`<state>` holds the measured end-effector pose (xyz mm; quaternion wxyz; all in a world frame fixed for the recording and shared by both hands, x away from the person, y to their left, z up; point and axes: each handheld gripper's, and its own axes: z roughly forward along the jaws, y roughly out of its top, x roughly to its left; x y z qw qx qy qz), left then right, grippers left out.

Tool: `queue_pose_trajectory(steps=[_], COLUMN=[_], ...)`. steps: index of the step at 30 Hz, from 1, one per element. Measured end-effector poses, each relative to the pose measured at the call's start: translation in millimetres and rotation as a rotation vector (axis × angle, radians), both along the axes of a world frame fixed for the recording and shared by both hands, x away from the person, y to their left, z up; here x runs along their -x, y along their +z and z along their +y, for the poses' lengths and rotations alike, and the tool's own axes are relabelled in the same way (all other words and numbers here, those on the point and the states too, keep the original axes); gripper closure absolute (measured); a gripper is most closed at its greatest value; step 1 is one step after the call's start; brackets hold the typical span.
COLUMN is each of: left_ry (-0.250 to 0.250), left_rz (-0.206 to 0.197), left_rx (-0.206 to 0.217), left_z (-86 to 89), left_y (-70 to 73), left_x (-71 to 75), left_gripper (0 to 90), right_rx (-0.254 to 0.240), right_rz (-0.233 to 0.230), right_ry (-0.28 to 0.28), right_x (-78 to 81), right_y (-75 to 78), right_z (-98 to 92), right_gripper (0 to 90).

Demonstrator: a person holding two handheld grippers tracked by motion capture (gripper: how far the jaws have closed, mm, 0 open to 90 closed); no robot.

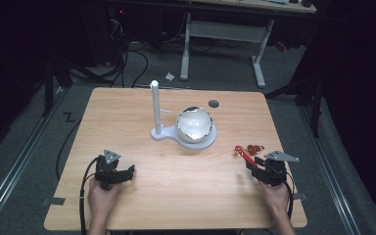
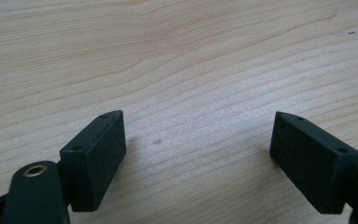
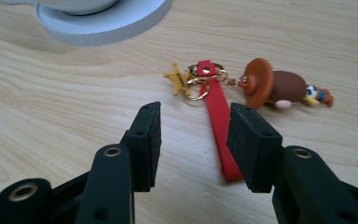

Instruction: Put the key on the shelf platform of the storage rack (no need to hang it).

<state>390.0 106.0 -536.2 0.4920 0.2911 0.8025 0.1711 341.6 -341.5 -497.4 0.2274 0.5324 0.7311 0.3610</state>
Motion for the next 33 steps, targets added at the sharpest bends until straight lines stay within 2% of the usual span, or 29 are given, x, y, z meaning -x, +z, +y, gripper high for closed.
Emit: queue_pose_trajectory(steps=[8,16,24,33], left_ry=[0.000,-0.002,-0.001,0.000], left_rz=[0.000,-0.001,0.000,0.000], left_rx=[-0.001,-0.003,-0.002,-0.002], left_z=[0.0,0.2,0.1,0.1], left_y=[0.0,-0.1,-0.1,-0.1], left_x=[0.0,0.0,0.0,0.0], left_gripper=[18.7,18.7,18.7,18.7], right_rx=[0.027,0.017,0.008,-0.012], right_rz=[0.007,-0.001,0.018,0.042], right_ry=[-0.037,-0.077,-0.078,-0.070], right_x=[-6.7,-19.5,-34.0,-51.4], right_y=[3.1,9.7,14.2,11.9], right_z=[-11.8,-25.0,-29.6,-28.4], right_gripper=[56.9,59.8,63.0,64.5])
